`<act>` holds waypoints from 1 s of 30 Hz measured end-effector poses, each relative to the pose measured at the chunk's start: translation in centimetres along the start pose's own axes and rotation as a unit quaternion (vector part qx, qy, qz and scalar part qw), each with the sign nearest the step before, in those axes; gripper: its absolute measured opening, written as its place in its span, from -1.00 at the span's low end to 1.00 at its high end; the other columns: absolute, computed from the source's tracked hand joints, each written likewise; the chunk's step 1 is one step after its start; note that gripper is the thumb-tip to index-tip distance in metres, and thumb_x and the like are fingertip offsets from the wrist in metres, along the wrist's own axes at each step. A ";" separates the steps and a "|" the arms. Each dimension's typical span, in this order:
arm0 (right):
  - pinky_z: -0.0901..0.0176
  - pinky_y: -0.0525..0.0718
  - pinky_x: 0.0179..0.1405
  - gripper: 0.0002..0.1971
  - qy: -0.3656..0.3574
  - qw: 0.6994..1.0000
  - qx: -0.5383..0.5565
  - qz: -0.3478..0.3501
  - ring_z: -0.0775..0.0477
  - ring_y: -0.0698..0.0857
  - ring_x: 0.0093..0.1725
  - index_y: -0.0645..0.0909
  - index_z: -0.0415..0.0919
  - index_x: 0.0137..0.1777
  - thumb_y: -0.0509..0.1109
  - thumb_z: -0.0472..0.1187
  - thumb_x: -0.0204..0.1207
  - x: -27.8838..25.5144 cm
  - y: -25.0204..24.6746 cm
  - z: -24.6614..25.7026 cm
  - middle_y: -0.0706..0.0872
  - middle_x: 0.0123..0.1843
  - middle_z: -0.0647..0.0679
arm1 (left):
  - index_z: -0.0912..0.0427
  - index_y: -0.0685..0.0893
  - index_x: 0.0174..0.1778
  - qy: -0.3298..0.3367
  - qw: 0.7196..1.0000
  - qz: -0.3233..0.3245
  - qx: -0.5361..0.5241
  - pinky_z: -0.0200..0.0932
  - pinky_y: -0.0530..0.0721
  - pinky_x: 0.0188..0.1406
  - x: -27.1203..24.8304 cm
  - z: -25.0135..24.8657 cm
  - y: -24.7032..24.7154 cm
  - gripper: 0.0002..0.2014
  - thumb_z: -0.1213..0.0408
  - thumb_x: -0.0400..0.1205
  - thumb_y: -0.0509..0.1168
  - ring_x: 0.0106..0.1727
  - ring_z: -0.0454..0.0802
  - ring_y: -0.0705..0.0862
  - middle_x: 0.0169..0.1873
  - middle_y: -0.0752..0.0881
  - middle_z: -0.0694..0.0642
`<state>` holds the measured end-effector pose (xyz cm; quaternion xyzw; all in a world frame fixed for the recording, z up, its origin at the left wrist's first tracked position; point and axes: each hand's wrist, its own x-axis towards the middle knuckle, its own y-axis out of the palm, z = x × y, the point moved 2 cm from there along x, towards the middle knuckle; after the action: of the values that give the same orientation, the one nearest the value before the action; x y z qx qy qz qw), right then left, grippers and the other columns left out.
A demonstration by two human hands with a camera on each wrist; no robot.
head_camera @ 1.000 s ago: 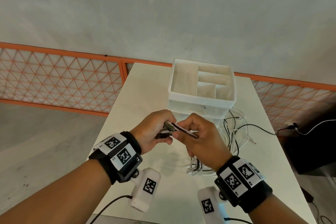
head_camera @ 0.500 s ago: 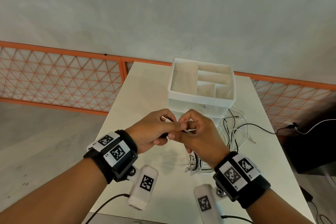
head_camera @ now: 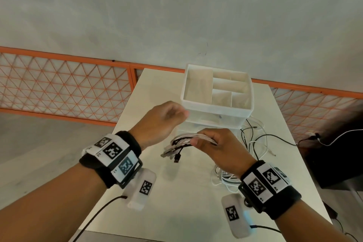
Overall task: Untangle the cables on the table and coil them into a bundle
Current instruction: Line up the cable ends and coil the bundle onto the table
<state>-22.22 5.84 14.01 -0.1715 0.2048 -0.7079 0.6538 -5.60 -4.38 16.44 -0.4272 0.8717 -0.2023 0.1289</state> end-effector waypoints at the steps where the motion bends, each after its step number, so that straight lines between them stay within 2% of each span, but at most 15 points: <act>1: 0.33 0.54 -0.29 -0.88 -0.007 1.000 0.005 0.013 0.23 0.59 -0.38 0.81 0.01 -0.11 0.48 -0.02 0.60 0.2 0.2 0.5 0.72 -0.35 0.19 | 0.00 0.69 0.18 0.038 0.999 0.029 0.020 -0.08 0.63 0.25 0.0 -1.0 0.6 -0.66 -0.12 0.72 0.18 0.15 -0.17 0.71 0.10 0.76 -0.10; 3: 0.25 0.69 -0.13 -0.88 -0.031 0.999 0.010 0.024 0.18 0.76 -0.21 0.81 0.01 -0.09 0.46 -0.19 0.62 0.5 0.3 1.6 0.83 -0.22 0.17 | -0.01 0.72 0.09 0.052 0.991 0.102 0.072 -0.14 0.66 0.12 -0.3 -2.3 2.3 -0.55 -0.22 0.73 0.03 -0.01 -0.15 0.76 -0.05 0.80 -0.07; 4: 0.18 0.71 -0.12 -0.84 -0.042 0.999 0.012 0.020 0.14 0.78 -0.21 0.78 -0.04 -0.10 0.42 -0.30 0.61 0.6 0.2 2.1 0.84 -0.23 0.11 | 0.00 0.73 -0.03 0.045 0.988 0.112 0.097 -0.16 0.66 0.00 -0.3 -2.5 3.0 -0.49 -0.24 0.73 -0.03 -0.15 -0.14 0.76 -0.19 0.80 -0.04; 6: 0.26 0.63 -0.29 -0.85 -0.046 0.998 0.044 -0.009 0.19 0.71 -0.37 0.67 -0.15 -0.05 0.39 -0.42 0.57 0.6 -0.3 2.5 0.82 -0.30 0.05 | 0.06 0.72 -0.29 0.031 0.990 0.073 0.121 -0.23 0.54 -0.25 0.1 -2.4 3.2 -0.39 -0.23 0.75 -0.08 -0.40 -0.18 0.65 -0.48 0.69 -0.04; 8: 0.24 0.62 -0.37 -0.85 -0.047 0.997 0.049 -0.046 0.16 0.65 -0.44 0.63 -0.19 -0.03 0.44 -0.42 0.49 0.5 -1.1 2.5 0.83 -0.28 -0.03 | 0.09 0.71 -0.39 0.010 0.989 0.045 0.140 -0.27 0.41 -0.37 0.5 -2.2 2.7 -0.36 -0.22 0.75 -0.05 -0.52 -0.22 0.55 -0.63 0.59 -0.08; 11: 0.21 0.70 -0.32 -0.83 -0.080 0.990 -0.061 -0.103 0.08 0.68 -0.40 0.65 -0.17 -0.18 0.52 -0.40 0.31 0.4 -2.1 1.7 0.75 -0.32 0.01 | 0.11 0.67 -0.46 -0.011 0.989 0.045 0.139 -0.20 0.40 -0.35 0.7 -2.0 2.1 -0.36 -0.24 0.73 0.00 -0.55 -0.16 0.49 -0.61 0.56 -0.05; 13: 0.34 0.63 -0.33 -0.82 -0.094 0.981 -0.120 -0.120 0.06 0.66 -0.35 0.64 -0.15 -0.24 0.54 -0.42 0.29 0.5 -2.6 0.9 0.66 -0.39 0.11 | 0.14 0.64 -0.43 -0.024 0.990 0.067 0.118 -0.26 0.35 -0.44 0.6 -2.1 2.0 -0.40 -0.21 0.73 0.05 -0.62 -0.19 0.40 -0.56 0.50 0.00; 16: 0.48 0.50 -0.35 -0.75 -0.046 0.986 -0.113 -0.114 0.15 0.58 -0.42 0.62 -0.03 -0.29 0.53 -0.42 0.32 0.3 -2.8 -0.7 0.60 -0.49 0.22 | 0.19 0.68 -0.34 -0.024 0.991 0.088 0.093 -0.36 0.30 -0.56 0.6 -2.2 1.4 -0.50 -0.14 0.71 0.19 -0.64 -0.21 0.35 -0.53 0.46 -0.01; 18: 0.27 0.56 -0.33 -0.78 -0.019 0.995 -0.027 -0.098 0.18 0.56 -0.42 0.64 -0.05 -0.26 0.51 -0.42 0.29 0.2 -2.8 -1.1 0.62 -0.44 0.21 | 0.21 0.71 -0.28 -0.010 0.992 0.084 0.094 -0.39 0.30 -0.59 0.8 -2.4 1.1 -0.55 -0.10 0.69 0.25 -0.63 -0.23 0.34 -0.52 0.47 0.00; 20: -0.04 0.64 -0.31 -0.80 -0.025 0.996 0.043 -0.068 -0.02 0.63 -0.37 0.66 -0.10 -0.19 0.55 -0.38 0.30 0.1 -2.4 -0.5 0.68 -0.37 0.06 | 0.17 0.72 -0.26 0.003 0.991 0.088 0.099 -0.34 0.30 -0.60 0.9 -2.6 0.9 -0.60 -0.09 0.68 0.28 -0.63 -0.20 0.33 -0.49 0.48 0.07; 22: -0.09 0.68 -0.32 -0.81 -0.046 0.996 0.021 -0.071 -0.26 0.65 -0.36 0.65 -0.11 -0.15 0.61 -0.31 0.37 0.1 -2.1 0.1 0.72 -0.35 -0.14 | 0.13 0.71 -0.25 0.015 0.991 0.095 0.095 -0.26 0.33 -0.60 0.8 -3.1 0.9 -0.63 -0.10 0.67 0.29 -0.60 -0.13 0.34 -0.47 0.45 0.12; 23: -0.08 0.67 -0.35 -0.83 -0.050 0.996 -0.004 -0.078 -0.31 0.65 -0.37 0.67 -0.08 -0.17 0.62 -0.27 0.40 0.1 -2.2 0.3 0.73 -0.36 -0.19 | 0.12 0.71 -0.26 0.021 0.990 0.097 0.098 -0.24 0.34 -0.57 0.8 -3.3 0.9 -0.64 -0.09 0.66 0.30 -0.58 -0.10 0.35 -0.47 0.45 0.12; 25: 0.05 0.64 -0.42 -0.85 -0.045 0.995 -0.024 -0.091 -0.27 0.66 -0.44 0.71 -0.04 -0.19 0.63 -0.25 0.42 0.3 -2.7 0.1 0.74 -0.42 -0.12 | 0.11 0.70 -0.29 0.021 0.987 0.097 0.128 -0.20 0.36 -0.49 0.8 -3.4 0.8 -0.63 -0.09 0.67 0.28 -0.55 -0.10 0.38 -0.50 0.46 0.07; 27: 0.21 0.65 -0.44 -0.83 -0.062 0.990 -0.039 -0.120 -0.06 0.65 -0.51 0.72 -0.05 -0.22 0.66 -0.27 0.40 0.4 -3.3 0.0 0.71 -0.44 0.03 | 0.14 0.70 -0.30 -0.009 0.986 0.105 0.128 -0.28 0.34 -0.54 0.8 -3.4 0.6 -0.59 -0.06 0.72 0.22 -0.58 -0.16 0.37 -0.56 0.47 -0.02; 30: 0.19 0.69 -0.35 -0.86 -0.169 0.960 -0.132 -0.181 0.03 0.67 -0.40 0.73 -0.16 -0.22 0.63 -0.37 0.37 0.5 -3.3 0.7 0.69 -0.34 0.03 | 0.23 0.72 -0.23 -0.104 0.985 0.133 0.035 -0.26 0.22 -0.60 0.8 -3.3 0.5 -0.59 0.10 0.74 0.09 -0.61 -0.13 0.25 -0.61 0.37 -0.04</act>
<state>-24.74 5.52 16.34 -0.4078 0.1483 -0.7417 0.5114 -7.70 -3.93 19.05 -0.3211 0.8953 -0.1681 0.2591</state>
